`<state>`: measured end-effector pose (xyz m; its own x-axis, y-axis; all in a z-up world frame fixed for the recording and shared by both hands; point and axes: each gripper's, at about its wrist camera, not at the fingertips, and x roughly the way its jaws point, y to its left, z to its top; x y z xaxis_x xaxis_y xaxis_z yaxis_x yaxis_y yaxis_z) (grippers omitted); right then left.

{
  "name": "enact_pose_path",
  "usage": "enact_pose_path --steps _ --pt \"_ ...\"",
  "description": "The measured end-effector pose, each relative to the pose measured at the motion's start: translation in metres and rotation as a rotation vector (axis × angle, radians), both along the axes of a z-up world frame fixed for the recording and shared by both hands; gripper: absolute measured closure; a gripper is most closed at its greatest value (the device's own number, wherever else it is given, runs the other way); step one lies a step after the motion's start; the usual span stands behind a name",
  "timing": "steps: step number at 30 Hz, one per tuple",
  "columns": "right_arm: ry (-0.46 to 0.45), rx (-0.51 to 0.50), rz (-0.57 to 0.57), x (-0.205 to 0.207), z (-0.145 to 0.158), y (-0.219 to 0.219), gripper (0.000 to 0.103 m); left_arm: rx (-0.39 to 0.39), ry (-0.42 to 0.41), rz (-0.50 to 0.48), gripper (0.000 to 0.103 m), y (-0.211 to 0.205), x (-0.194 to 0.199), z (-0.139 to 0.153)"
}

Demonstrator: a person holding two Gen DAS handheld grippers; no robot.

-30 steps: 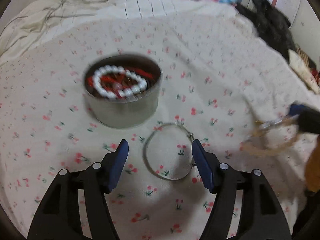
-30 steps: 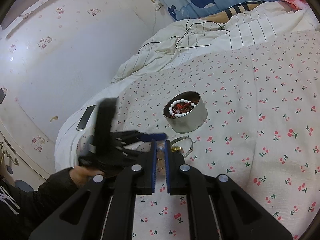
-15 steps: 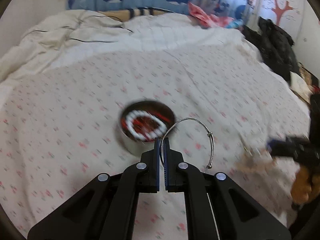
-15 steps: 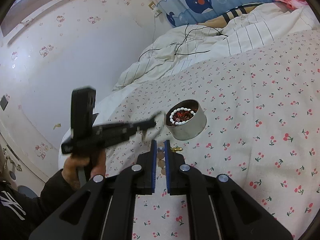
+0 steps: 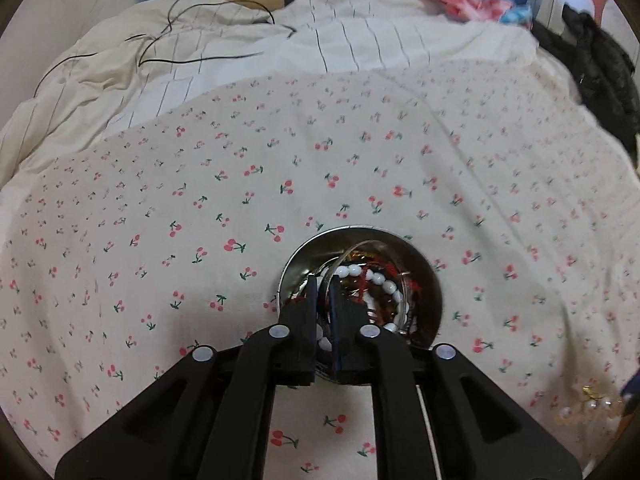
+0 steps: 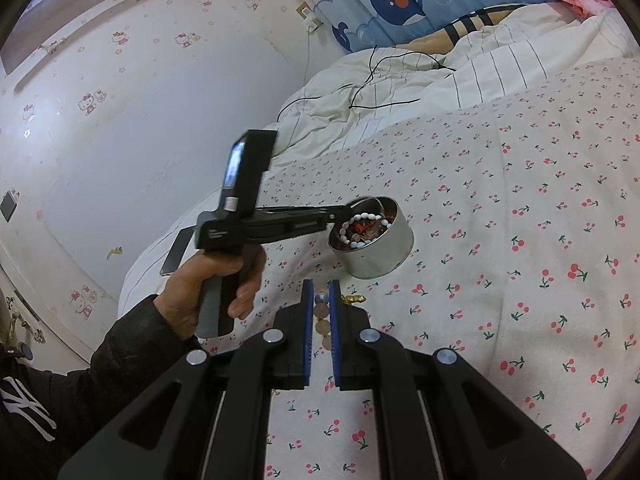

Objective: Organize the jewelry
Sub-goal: 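Carry the silver bangle over the tin with the left tool, then open the left tool to drop the bangle while the right tool carries peach beads over the tin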

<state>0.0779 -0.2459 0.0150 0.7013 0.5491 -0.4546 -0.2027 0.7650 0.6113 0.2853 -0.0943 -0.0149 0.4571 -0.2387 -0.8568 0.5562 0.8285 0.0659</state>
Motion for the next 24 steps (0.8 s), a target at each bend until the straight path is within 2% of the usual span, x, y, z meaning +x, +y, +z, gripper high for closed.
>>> enact_pose_path --steps 1,2,3,4,8,12,15,20,21,22,24 --pt "0.0 0.002 -0.001 0.0 0.0 0.0 0.095 0.013 -0.01 0.005 0.088 0.0 0.0 0.0" --pt "0.0 0.007 -0.002 0.0 0.0 0.0 0.095 0.012 -0.016 0.009 0.071 0.001 -0.002 0.001" --pt "-0.001 0.017 -0.002 0.001 0.0 -0.001 0.095 0.005 -0.029 0.024 0.05 0.005 -0.003 0.004" --pt "-0.001 0.025 -0.003 0.003 0.0 -0.001 0.095 -0.007 -0.048 0.042 0.044 0.01 -0.006 0.009" --pt "-0.007 0.047 -0.003 0.014 0.004 -0.001 0.095 -0.082 -0.059 0.109 0.04 0.037 -0.015 0.027" --pt "-0.028 0.063 0.025 0.049 0.015 0.009 0.095 -0.227 -0.044 0.244 0.029 0.082 -0.027 0.04" --pt "-0.029 0.035 0.059 0.083 0.019 0.027 0.095 -0.321 -0.018 0.316 0.028 0.111 -0.035 0.038" --pt "0.013 0.097 0.069 0.137 0.005 0.046 0.095 -0.366 0.027 0.371 0.028 0.128 -0.025 0.027" --pt "0.027 0.077 0.063 0.144 0.001 0.048 0.095 -0.369 0.03 0.371 0.028 0.129 -0.025 0.027" --pt "0.061 0.016 0.043 0.155 -0.007 0.052 0.094 -0.374 0.035 0.365 0.028 0.129 -0.024 0.027" --pt "0.117 -0.154 -0.013 0.169 -0.018 0.059 0.094 -0.381 0.032 0.359 0.028 0.129 -0.026 0.029"
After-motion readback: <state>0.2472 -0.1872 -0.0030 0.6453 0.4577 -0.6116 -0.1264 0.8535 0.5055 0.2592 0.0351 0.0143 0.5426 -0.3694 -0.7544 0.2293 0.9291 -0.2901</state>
